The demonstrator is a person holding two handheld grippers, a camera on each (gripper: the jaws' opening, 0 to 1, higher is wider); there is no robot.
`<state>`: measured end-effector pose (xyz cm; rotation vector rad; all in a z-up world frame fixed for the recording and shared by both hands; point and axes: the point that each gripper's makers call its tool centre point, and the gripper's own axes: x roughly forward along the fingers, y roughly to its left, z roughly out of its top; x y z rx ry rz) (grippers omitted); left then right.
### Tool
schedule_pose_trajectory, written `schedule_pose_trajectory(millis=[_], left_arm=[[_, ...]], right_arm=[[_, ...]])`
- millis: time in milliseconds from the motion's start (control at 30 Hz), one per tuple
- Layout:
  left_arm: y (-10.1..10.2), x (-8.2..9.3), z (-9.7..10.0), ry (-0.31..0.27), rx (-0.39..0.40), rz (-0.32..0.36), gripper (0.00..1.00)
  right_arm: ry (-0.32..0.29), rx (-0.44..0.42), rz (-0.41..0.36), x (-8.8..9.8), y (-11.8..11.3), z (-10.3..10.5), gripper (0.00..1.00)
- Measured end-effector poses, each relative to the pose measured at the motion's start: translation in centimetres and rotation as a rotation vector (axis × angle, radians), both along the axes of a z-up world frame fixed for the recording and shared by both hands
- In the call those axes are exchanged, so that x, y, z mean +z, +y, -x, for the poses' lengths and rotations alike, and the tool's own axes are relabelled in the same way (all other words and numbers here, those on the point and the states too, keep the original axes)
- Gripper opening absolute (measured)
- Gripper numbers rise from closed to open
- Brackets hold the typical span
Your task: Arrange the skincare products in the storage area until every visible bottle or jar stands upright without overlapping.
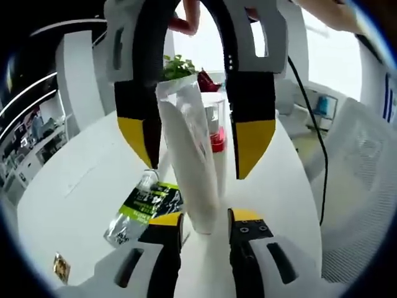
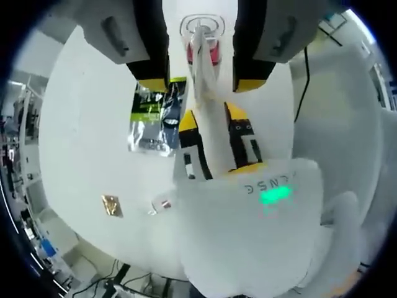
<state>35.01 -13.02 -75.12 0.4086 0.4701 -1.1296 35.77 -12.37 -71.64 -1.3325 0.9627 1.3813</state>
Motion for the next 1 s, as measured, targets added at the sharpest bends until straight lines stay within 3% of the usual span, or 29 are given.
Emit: schedule_pose_trajectory(millis=[500, 800, 1000], left_arm=[[3.4, 1.1, 0.4, 0.024, 0.097, -0.024, 0.5], [6.2, 2.1, 0.6, 0.036, 0.193, 0.015, 0.74], [8.0, 2.7, 0.4, 0.036, 0.261, 0.048, 0.88]], right_arm=[[-0.055, -0.111, -0.128, 0.8, -1.2, -0.8, 0.78], [-0.084, -0.215, -0.242, 1.7, -1.8, -1.2, 0.95], [-0.085, -0.281, -0.3, 2.0, -2.4, -0.9, 0.99]])
